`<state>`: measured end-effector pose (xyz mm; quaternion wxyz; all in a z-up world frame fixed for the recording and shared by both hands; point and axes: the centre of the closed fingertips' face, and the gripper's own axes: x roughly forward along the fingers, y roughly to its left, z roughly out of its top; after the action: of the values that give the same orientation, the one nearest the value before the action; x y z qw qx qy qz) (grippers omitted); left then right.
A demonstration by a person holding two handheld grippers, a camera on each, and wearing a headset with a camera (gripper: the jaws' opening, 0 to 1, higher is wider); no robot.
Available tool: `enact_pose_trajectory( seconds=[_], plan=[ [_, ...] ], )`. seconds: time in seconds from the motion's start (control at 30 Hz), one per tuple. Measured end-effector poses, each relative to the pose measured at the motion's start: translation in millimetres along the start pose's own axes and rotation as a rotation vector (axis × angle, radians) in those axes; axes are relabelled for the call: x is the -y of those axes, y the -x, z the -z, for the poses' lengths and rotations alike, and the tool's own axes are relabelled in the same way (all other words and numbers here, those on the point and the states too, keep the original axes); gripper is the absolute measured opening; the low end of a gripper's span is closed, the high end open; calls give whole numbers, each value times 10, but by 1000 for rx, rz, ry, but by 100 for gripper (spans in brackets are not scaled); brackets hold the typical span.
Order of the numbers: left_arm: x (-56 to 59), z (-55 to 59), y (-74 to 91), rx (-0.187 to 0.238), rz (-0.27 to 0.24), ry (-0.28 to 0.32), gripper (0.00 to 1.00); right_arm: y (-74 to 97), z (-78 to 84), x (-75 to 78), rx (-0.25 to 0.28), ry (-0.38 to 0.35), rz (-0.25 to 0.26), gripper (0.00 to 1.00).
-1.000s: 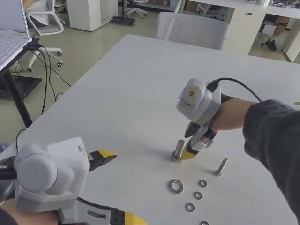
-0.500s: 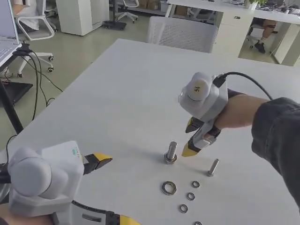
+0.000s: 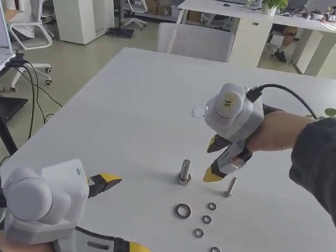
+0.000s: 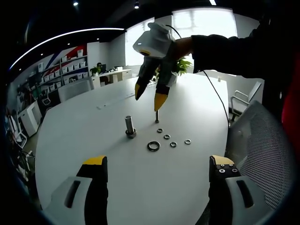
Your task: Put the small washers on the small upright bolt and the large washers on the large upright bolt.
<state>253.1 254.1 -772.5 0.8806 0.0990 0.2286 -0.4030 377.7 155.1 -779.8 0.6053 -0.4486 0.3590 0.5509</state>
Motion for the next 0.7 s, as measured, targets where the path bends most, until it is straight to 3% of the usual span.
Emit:
enact_pose_trajectory(
  seconds=[0.37,0.7],
  plan=[
    [53,-31,-1,0,10,-18,89,31,88,-269,6,-24,-15,48],
    [75,-64,2,5,14,-29,89,-60,67,-480,20,-38,-44,47]
  ],
)
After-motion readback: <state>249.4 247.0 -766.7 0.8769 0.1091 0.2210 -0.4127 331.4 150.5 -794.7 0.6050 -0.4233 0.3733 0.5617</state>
